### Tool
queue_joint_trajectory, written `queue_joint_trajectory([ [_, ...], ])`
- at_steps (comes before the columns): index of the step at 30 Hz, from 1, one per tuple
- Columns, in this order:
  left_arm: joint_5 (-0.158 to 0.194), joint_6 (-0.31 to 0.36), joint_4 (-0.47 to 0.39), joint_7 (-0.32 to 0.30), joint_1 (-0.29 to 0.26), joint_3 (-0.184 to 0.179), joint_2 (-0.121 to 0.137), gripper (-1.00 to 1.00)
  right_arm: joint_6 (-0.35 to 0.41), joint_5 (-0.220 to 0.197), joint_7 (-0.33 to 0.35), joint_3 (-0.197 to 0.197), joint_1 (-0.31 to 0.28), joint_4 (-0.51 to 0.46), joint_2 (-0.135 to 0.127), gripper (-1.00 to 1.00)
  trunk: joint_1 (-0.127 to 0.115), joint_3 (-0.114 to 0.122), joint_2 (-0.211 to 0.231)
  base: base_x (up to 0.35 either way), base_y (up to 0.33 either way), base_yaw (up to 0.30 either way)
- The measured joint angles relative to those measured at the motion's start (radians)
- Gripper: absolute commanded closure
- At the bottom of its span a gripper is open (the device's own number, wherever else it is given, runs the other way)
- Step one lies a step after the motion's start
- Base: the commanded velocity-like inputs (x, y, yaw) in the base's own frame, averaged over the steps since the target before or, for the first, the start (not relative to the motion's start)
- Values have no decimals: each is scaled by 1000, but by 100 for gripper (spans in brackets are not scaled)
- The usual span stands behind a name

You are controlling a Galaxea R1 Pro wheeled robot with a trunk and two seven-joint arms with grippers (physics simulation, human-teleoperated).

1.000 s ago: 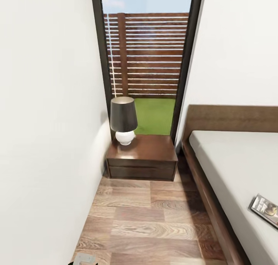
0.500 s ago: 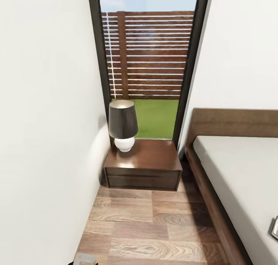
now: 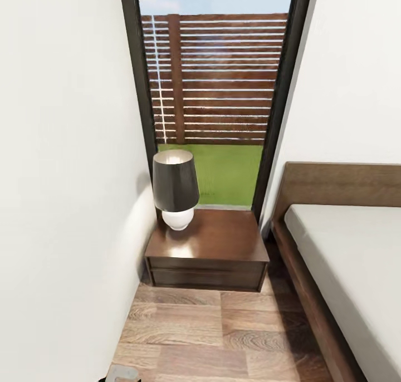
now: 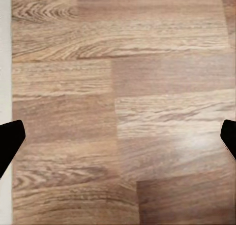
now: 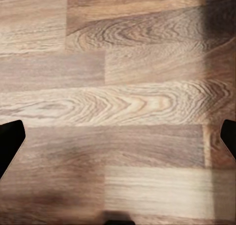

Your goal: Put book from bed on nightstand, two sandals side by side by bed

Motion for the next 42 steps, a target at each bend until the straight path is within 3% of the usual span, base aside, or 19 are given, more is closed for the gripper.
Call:
queue_joint_trajectory([
  [42, 0, 0, 0, 0, 0, 0, 0, -100, 0, 3, 1, 0, 0, 0, 0, -100, 0, 0, 0, 328, 0, 0],
])
